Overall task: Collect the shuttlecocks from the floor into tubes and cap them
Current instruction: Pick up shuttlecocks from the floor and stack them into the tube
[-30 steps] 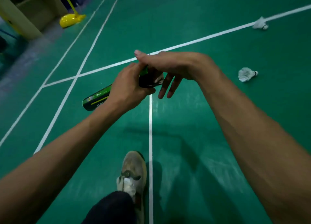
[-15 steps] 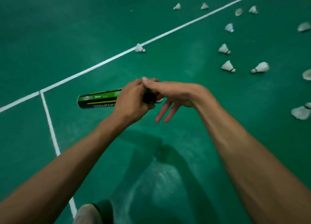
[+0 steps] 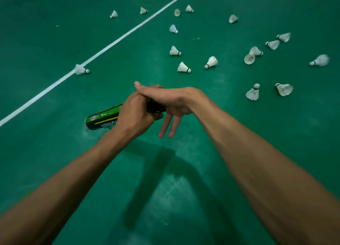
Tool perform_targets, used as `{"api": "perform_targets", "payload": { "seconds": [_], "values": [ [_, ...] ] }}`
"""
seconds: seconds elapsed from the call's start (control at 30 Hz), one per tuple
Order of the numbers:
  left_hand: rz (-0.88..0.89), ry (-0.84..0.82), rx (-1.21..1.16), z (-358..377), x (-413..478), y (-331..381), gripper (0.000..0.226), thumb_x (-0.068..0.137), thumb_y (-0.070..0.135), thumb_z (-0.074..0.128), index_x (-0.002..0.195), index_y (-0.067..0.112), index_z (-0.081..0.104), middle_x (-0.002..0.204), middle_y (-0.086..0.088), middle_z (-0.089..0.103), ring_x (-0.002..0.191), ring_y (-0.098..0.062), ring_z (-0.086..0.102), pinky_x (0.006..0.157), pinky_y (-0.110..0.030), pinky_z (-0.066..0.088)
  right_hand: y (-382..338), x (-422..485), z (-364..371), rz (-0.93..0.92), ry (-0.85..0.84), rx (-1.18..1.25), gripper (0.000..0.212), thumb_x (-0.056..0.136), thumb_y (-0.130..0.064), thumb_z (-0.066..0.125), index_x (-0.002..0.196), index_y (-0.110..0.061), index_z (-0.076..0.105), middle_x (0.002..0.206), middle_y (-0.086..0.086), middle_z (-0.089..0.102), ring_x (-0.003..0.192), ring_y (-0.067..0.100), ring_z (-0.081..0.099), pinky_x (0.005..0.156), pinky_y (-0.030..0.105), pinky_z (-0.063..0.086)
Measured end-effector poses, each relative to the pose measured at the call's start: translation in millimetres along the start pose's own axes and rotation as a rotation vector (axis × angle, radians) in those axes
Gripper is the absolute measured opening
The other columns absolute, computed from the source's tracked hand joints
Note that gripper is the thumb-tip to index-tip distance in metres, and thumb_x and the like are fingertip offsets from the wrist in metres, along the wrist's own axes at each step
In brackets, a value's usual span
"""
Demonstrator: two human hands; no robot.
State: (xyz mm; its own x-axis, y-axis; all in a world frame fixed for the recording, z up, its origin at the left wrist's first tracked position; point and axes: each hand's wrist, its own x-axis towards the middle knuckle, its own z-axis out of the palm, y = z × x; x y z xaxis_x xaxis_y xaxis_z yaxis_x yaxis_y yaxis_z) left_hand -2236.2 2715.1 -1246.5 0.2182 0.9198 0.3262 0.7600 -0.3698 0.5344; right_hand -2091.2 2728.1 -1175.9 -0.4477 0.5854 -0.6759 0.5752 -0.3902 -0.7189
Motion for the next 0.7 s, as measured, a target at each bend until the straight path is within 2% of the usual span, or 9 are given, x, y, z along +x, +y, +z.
{"api": "perform_targets", "payload": {
  "seconds": [0.17, 0.27, 0.33, 0.4, 0.47, 0.53, 0.6, 0.67, 0.7],
  "values": [
    [0.088, -0.003, -0.093, 10, 18, -14, 0.075, 0.07, 0.015, 0.08, 0.138, 0.034, 0.055, 0.131, 0.006, 0.069, 0.121, -0.02, 0.065, 0.099, -0.044, 0.055, 7, 19, 0, -0.061, 0.145, 0.054, 0.089, 0.082, -0.09, 0.031, 0.146, -0.029, 0.035, 0.157, 0.014, 0.037, 0.077, 0.048, 0.074, 0.067, 0.056, 0.061],
    [0.139, 0.036, -0.102, 10, 24, -28, 0.077, 0.071, 0.009, 0.082, 0.142, 0.022, 0.056, 0.134, 0.0, 0.065, 0.124, -0.024, 0.061, 0.105, -0.045, 0.05, 9, 30, -3, -0.173, 0.216, 0.109, 0.078, 0.09, -0.083, 0.028, 0.143, -0.026, 0.04, 0.146, 0.012, 0.049, 0.078, 0.045, 0.075, 0.07, 0.058, 0.062],
    [0.124, 0.09, -0.119, 4, 28, -40, 0.08, 0.07, 0.011, 0.086, 0.143, 0.017, 0.055, 0.132, -0.003, 0.063, 0.121, -0.023, 0.059, 0.105, -0.042, 0.049, 7, 37, -8, -0.268, 0.337, 0.191, 0.07, 0.099, -0.07, 0.03, 0.134, -0.014, 0.054, 0.129, 0.011, 0.064, 0.075, 0.04, 0.076, 0.07, 0.054, 0.063],
    [0.109, 0.134, -0.128, -5, 28, -54, 0.08, 0.069, 0.013, 0.088, 0.142, 0.017, 0.056, 0.133, -0.002, 0.062, 0.121, -0.021, 0.058, 0.105, -0.038, 0.047, 4, 48, -12, -0.385, 0.572, 0.29, 0.056, 0.107, -0.05, 0.035, 0.109, -0.005, 0.07, 0.099, 0.013, 0.076, 0.066, 0.034, 0.075, 0.062, 0.042, 0.062],
    [0.107, 0.157, -0.128, -17, 22, -69, 0.078, 0.07, 0.012, 0.088, 0.141, 0.017, 0.056, 0.136, 0.003, 0.059, 0.124, -0.019, 0.056, 0.106, -0.04, 0.047, 2, 63, -11, -0.483, 0.828, 0.379, 0.044, 0.105, -0.033, 0.044, 0.088, -0.005, 0.073, 0.074, 0.012, 0.076, 0.053, 0.03, 0.069, 0.049, 0.031, 0.053],
    [0.11, 0.176, -0.117, -30, 13, -89, 0.077, 0.071, 0.01, 0.088, 0.141, 0.016, 0.056, 0.136, 0.009, 0.056, 0.126, -0.018, 0.054, 0.106, -0.044, 0.048, 0, 83, -2, -0.508, 0.954, 0.379, 0.034, 0.098, -0.026, 0.05, 0.079, -0.009, 0.072, 0.064, 0.008, 0.073, 0.047, 0.026, 0.065, 0.045, 0.028, 0.048],
    [0.102, 0.214, -0.104, -43, 4, -109, 0.074, 0.073, 0.009, 0.087, 0.14, 0.014, 0.056, 0.135, 0.012, 0.053, 0.128, -0.011, 0.052, 0.108, -0.048, 0.047, -2, 111, 14, -0.478, 0.945, 0.224, 0.025, 0.091, -0.026, 0.054, 0.075, -0.018, 0.072, 0.067, 0.001, 0.074, 0.053, 0.022, 0.069, 0.053, 0.034, 0.055],
    [0.078, 0.265, -0.099, -55, -4, -131, 0.068, 0.075, 0.008, 0.084, 0.138, 0.009, 0.056, 0.136, 0.011, 0.053, 0.134, 0.007, 0.041, 0.116, -0.051, 0.039, -8, 142, 36, -0.443, 0.873, 0.042, 0.018, 0.084, -0.026, 0.057, 0.08, -0.027, 0.075, 0.081, -0.005, 0.077, 0.074, 0.021, 0.074, 0.073, 0.04, 0.061],
    [0.058, 0.28, -0.098, -60, -7, -141, 0.066, 0.077, 0.007, 0.083, 0.137, 0.007, 0.056, 0.138, 0.009, 0.052, 0.138, 0.013, 0.035, 0.12, -0.052, 0.034, -12, 153, 48, -0.439, 0.832, -0.024, 0.02, 0.084, -0.025, 0.059, 0.089, -0.029, 0.077, 0.091, -0.006, 0.078, 0.086, 0.021, 0.074, 0.084, 0.04, 0.059]
  ]
}}
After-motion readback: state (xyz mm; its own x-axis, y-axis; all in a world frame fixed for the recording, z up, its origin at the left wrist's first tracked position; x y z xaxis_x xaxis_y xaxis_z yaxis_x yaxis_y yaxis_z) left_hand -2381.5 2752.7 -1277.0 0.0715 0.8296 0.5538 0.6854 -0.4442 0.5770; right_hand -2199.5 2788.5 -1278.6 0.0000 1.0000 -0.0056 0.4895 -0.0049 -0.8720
